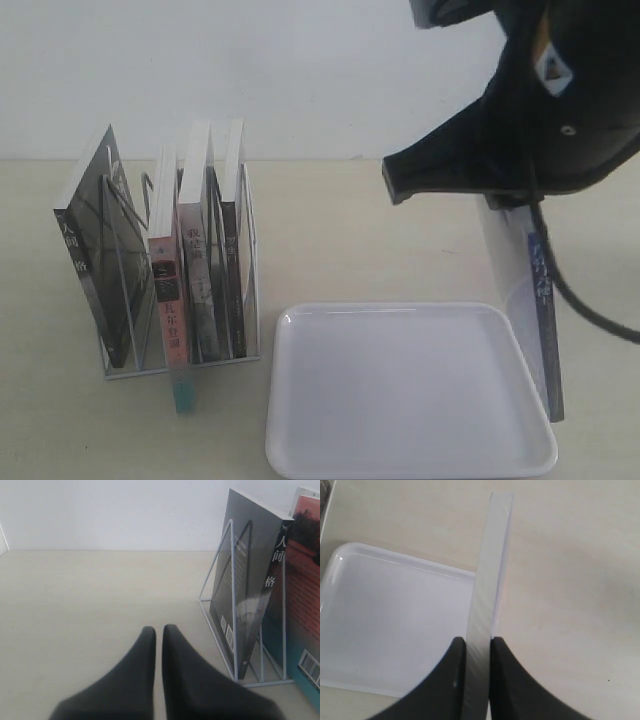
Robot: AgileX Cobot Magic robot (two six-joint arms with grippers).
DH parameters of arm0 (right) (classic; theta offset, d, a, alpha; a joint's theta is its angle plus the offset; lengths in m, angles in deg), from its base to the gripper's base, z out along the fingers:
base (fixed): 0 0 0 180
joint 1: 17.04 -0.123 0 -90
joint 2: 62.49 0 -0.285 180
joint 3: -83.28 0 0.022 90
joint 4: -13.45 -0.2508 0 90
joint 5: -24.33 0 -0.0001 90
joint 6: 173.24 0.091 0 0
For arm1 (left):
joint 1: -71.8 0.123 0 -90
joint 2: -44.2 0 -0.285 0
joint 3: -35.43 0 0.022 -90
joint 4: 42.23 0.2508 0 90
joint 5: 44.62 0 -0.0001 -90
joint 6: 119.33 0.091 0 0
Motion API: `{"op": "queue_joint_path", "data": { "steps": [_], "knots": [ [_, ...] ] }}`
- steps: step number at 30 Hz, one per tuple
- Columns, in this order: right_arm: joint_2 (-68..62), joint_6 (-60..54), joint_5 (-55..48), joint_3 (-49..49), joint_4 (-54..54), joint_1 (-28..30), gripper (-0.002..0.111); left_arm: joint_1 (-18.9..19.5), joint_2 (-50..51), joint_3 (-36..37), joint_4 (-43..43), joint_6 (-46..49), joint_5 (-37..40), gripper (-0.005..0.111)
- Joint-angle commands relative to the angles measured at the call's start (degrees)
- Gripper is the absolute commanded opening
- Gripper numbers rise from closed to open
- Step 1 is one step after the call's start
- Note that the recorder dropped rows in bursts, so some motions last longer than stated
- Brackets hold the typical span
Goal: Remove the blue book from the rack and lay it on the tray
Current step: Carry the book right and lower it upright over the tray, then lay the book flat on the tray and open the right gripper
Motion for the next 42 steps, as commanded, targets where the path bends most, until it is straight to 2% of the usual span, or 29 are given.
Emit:
{"op": "queue_joint_path", "data": {
  "steps": [1, 36, 40, 42],
  "knots": [
    [-2.28, 1.09, 0.76, -0.02, 1.84, 0.10, 0.000, 0.01, -0.20, 0.18, 0.07, -0.13, -0.40, 0.004],
    [-12.28, 3.14, 4.20, -0.02, 0.72, 0.10, 0.000, 0.01, -0.20, 0.18, 0.07, -0.13, -0.21, 0.004],
    [-13.01, 3.27, 6.81, -0.02, -0.14, 0.10, 0.008, 0.01, -0.20, 0.18, 0.07, -0.13, -0.21, 0.004],
    [-13.51, 3.27, 9.01, -0.02, -1.14, 0.10, 0.019, 0.01, -0.20, 0.18, 0.07, -0.13, -0.21, 0.004]
  ]
}}
